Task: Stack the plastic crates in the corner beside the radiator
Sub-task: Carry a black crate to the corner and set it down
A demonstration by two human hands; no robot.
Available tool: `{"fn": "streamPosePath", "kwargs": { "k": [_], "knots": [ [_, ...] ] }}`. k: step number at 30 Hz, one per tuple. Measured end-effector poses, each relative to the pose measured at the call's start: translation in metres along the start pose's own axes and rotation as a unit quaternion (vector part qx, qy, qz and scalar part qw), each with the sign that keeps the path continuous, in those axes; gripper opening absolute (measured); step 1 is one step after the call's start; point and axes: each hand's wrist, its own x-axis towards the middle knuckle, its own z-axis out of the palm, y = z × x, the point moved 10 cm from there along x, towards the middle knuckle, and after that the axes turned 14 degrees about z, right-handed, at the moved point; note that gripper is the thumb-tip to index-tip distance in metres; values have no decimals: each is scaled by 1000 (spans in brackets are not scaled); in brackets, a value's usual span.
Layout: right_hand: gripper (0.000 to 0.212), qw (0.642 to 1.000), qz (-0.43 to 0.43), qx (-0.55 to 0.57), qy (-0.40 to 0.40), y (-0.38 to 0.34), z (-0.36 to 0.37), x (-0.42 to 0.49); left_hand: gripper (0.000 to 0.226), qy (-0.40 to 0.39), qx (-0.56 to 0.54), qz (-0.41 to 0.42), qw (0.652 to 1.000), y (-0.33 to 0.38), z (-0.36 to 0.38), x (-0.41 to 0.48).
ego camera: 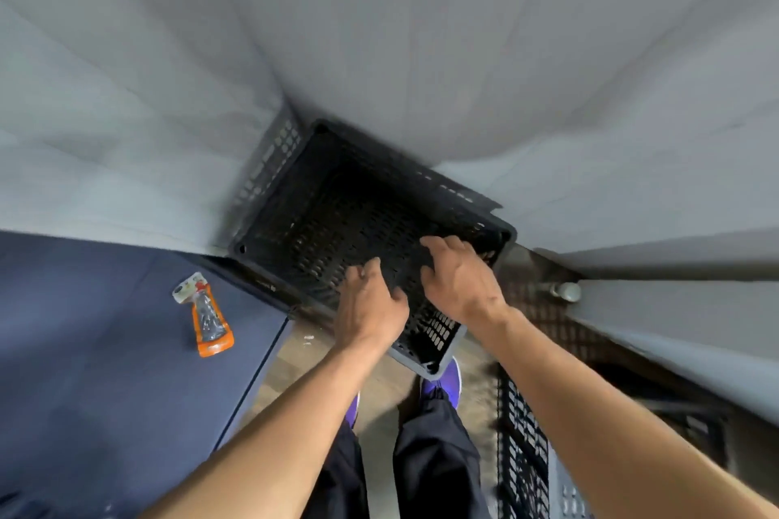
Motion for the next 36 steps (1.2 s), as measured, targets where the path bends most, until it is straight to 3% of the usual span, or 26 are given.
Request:
{"fn": "streamPosePath", "kwargs": {
  "k": [4, 11, 19, 28, 36],
  "knots": [
    [38, 994, 67, 82, 30, 39, -19, -45, 52, -38, 20, 63, 997, 45, 8, -25],
    [28, 964, 191, 167, 76, 110, -25, -135, 42, -116, 64, 149, 980, 93, 36, -89],
    [41, 910, 328, 229, 111, 214, 17, -260, 38, -182, 179, 267, 929, 134, 114, -178],
    [43, 880, 384, 245, 132, 325, 79, -366, 39, -221, 290, 368, 855, 171, 220, -277],
    [43, 874, 408, 239, 117, 430, 139, -444, 41, -237, 363, 382, 817, 185, 304, -360]
  ]
}}
